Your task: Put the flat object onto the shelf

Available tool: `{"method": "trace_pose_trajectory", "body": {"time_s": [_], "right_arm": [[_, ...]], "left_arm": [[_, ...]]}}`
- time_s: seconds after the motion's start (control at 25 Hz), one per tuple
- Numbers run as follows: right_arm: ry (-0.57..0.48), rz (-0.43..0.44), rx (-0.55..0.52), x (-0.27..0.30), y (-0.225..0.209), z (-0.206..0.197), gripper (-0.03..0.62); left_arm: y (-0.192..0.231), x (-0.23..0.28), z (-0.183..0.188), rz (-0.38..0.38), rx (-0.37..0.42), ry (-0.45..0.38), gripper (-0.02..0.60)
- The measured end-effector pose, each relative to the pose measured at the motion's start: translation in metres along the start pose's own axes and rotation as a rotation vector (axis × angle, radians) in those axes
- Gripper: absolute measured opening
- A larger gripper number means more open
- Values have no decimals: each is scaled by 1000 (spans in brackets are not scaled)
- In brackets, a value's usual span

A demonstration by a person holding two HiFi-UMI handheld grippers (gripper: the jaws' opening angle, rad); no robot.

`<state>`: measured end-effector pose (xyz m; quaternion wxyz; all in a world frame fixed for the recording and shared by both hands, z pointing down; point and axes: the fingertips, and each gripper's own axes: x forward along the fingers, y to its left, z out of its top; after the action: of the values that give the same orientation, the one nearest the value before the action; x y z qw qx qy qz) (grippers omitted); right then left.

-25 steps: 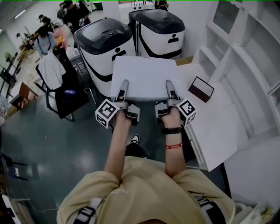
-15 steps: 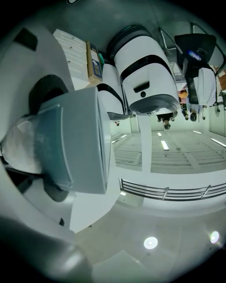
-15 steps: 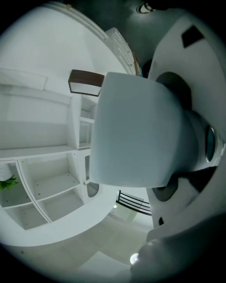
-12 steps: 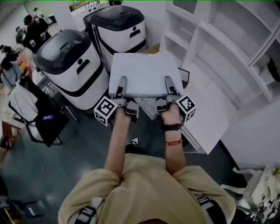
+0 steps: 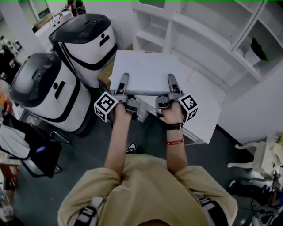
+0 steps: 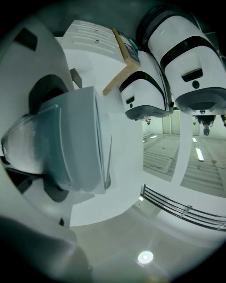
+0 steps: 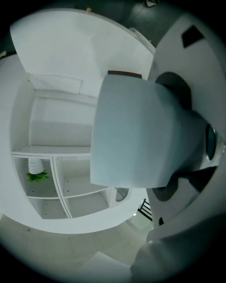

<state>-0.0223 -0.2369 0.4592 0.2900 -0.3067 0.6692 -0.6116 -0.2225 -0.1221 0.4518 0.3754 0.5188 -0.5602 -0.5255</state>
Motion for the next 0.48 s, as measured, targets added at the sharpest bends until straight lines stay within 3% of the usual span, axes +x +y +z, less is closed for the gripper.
{"method": "trace_pose_trajectory", "body": {"time_s": [0.16,0.48], "right_arm": [[-94,-42,-4,3,-12,25,368],[-217,-84,-9,3,-22,50,368]], "left_arm": [[16,35,-20,23,-23,128,350],[24,81,-38,19,-50,268,350]]}}
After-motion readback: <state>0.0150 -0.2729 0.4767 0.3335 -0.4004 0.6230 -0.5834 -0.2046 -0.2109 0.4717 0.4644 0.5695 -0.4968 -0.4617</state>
